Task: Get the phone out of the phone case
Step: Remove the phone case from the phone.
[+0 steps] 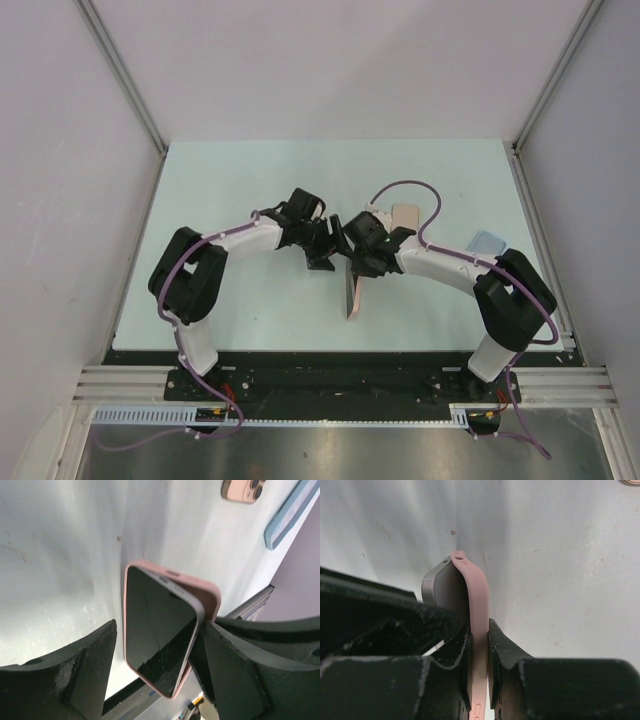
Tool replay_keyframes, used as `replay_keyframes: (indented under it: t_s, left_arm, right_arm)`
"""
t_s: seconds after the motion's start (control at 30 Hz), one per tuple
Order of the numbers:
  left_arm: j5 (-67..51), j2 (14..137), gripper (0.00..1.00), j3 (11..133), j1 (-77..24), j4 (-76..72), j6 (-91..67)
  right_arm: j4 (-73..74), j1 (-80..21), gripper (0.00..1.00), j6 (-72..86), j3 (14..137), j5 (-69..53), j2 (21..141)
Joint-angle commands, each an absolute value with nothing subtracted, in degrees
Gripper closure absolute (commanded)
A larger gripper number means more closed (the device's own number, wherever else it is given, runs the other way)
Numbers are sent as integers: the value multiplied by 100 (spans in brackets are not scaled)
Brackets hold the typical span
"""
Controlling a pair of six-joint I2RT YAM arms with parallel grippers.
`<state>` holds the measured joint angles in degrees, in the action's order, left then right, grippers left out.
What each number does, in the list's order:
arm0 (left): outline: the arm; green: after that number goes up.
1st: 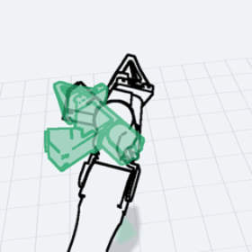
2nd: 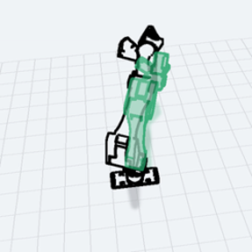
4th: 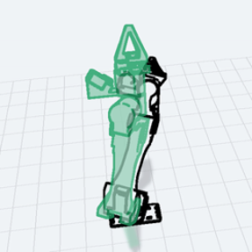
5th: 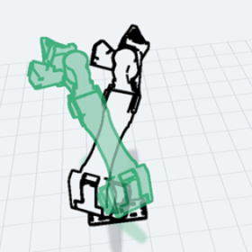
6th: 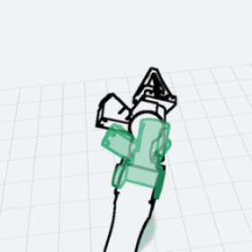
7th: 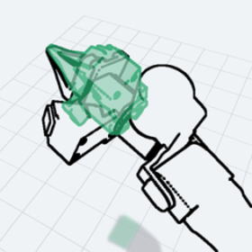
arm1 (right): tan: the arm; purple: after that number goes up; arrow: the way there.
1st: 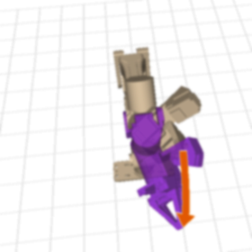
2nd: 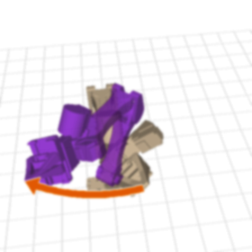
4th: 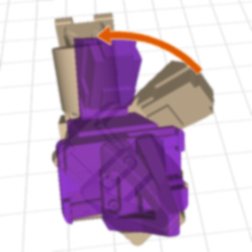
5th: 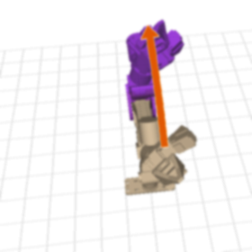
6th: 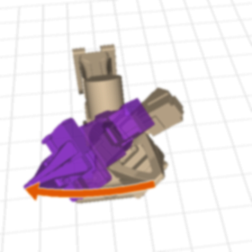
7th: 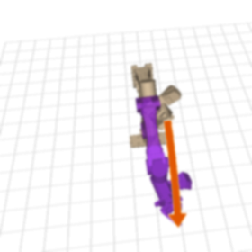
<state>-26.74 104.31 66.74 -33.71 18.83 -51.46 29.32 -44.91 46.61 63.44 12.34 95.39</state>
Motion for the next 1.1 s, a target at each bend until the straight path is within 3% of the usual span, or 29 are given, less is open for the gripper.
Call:
replay_keyframes:
  t_s: [0.0,0.3,0.8,0.87,0.93,1.07]
  left_arm:
    - [-2391,10696,27,7163,-3384,2083,-5186]
    - [-1645,10696,36,7497,-3673,2874,-4729]
    - [-704,11233,65,7726,-3964,3779,-4413]
    - [-415,11171,75,7708,-3973,3954,-4263]
    - [-264,11092,79,7699,-3964,4086,-4158]
    - [-97,11004,100,7664,-3964,4201,-4043]
  right_arm:
    - [2962,-4614,100,4614,6486,1327,9659]
    - [2918,-4597,100,4676,6495,1415,9624]
    - [2663,-4658,100,4843,6662,1635,9545]
    - [2698,-4658,100,4860,6671,1687,9528]
    - [2698,-4650,100,4878,6671,1714,9519]
    - [2830,-4606,100,4896,6671,1810,9449]
